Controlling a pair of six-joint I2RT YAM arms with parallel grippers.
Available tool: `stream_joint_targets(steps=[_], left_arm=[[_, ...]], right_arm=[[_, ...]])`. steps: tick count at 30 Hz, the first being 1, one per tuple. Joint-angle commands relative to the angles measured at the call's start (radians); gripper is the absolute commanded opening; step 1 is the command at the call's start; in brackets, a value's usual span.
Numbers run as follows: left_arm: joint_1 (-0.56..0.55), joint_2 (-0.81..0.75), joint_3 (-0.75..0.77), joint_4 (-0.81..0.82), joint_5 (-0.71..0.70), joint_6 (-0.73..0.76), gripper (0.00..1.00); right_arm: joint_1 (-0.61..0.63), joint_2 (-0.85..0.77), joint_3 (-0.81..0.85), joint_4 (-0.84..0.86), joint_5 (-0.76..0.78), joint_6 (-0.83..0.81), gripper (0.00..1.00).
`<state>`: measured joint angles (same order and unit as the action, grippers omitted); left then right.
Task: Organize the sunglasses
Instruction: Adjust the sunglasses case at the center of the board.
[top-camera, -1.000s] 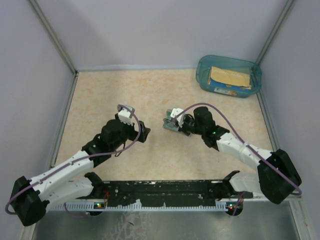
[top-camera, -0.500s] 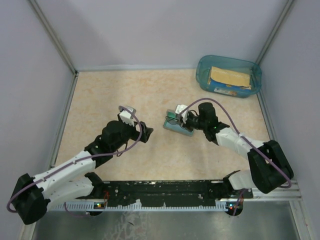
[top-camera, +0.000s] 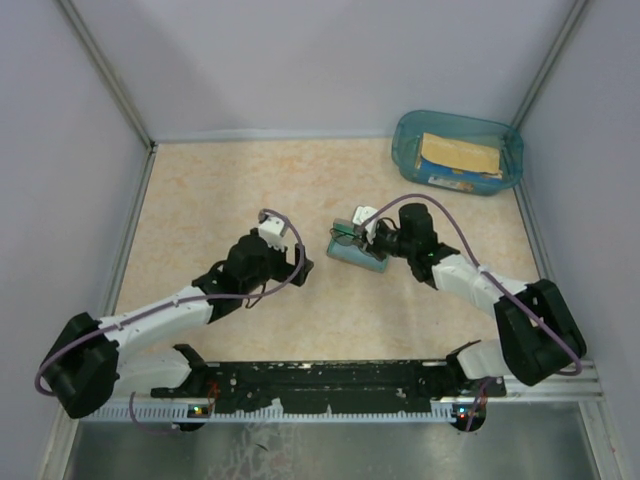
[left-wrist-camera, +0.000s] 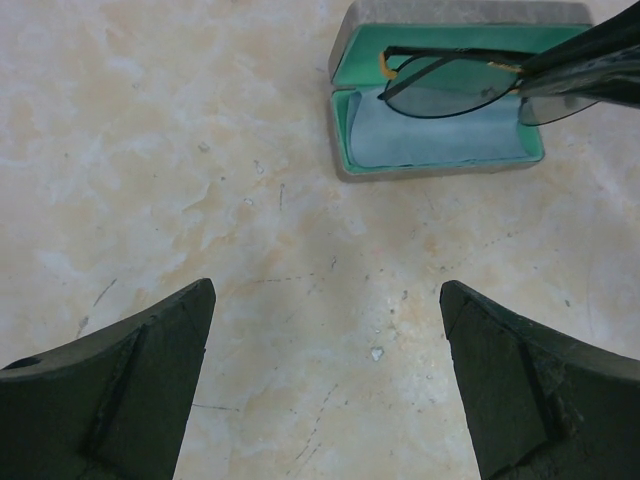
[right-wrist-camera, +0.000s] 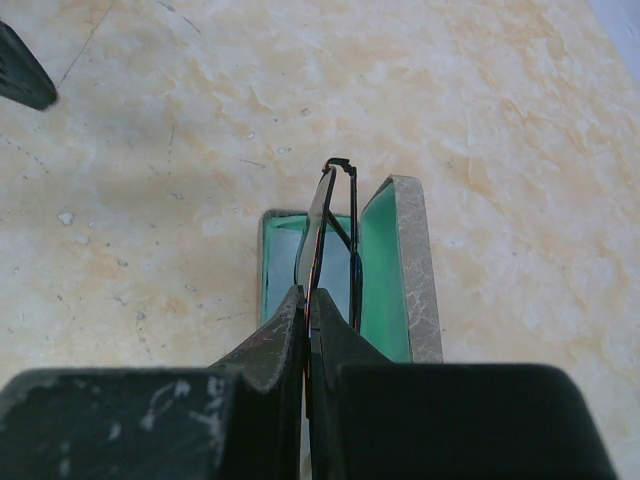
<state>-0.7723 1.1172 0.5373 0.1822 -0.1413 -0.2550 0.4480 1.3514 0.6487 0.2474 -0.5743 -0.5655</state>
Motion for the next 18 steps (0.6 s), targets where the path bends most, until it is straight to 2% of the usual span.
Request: stream_joint_targets(steps=[1,7,18], left_arm=[[-0.001,0.106,0.066,-0.015,-0.066,-0.014,1.0],[-0.007,0.223,0.088,0.063,-0.102,-0.012,1.0],[-0.054,0.379,0.141,0.156,-0.188,0.014,1.0]], right_arm=[[-0.009,-0.063,-0.005,0.079,-0.011,0.054,0.0],[-0.009,-0.128,-0.012,0.021,0.029,0.118,0.0],[-0.009,-0.318,-0.106,0.025,0.132,0.281,0.0]])
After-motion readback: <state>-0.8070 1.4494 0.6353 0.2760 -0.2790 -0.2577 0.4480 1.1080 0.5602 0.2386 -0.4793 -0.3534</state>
